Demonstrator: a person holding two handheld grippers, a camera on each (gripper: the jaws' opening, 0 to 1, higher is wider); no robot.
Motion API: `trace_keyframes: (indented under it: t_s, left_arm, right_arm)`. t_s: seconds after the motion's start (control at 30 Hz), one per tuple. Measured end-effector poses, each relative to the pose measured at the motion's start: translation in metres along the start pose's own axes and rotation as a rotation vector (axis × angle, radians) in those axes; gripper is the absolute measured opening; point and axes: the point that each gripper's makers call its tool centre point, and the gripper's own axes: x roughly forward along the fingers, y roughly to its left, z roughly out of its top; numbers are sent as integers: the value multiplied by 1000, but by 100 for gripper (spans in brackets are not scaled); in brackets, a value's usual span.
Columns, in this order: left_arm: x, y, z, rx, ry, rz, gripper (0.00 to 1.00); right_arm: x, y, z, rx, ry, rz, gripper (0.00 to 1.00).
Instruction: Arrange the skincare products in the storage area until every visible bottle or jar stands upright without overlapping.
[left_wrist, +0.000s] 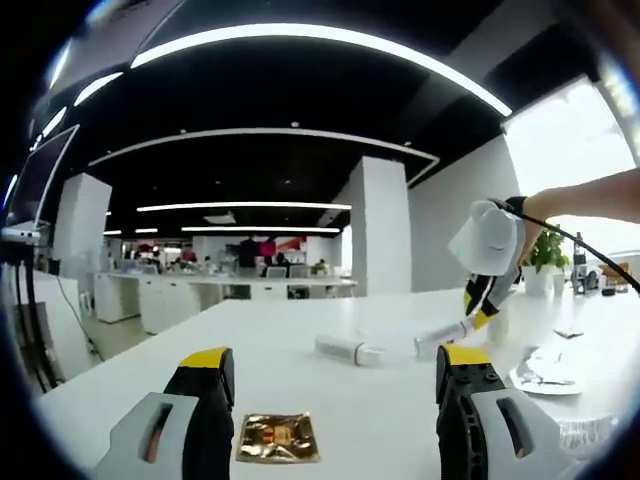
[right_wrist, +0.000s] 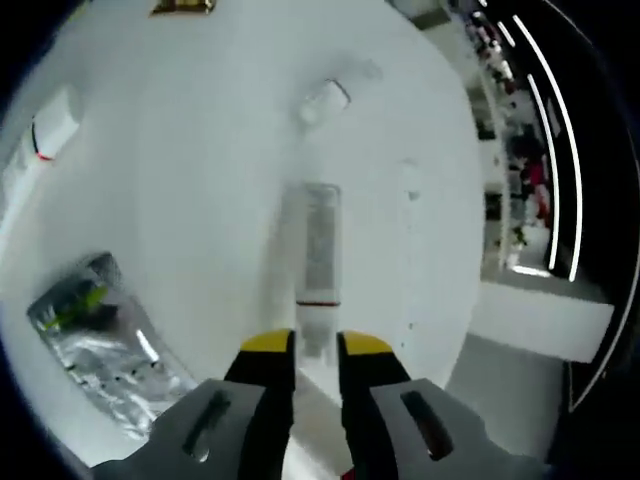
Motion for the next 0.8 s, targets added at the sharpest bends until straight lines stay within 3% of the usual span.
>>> trace_keyframes:
  t_s: [0.2,0.27,0.43,0.57,0.8]
  left_arm:
    - [-3,-6,-1,14,1,-6,85]
    - [-4,-5,-1,10,1,-4,85]
    - [-2,-2,0,0,-1,-1,85]
    - [5,7,1,2,-1,-2,85]
    - [-1,-8,-2,9,4,-6,85]
  right_arm:
    - [13,34,3,95,11,151,15]
    - [17,31,2,94,16,134,16]
    - [19,36,0,166,6,197,19]
    - [26,36,1,175,9,206,21]
    - [21,42,-1,144,15,203,20]
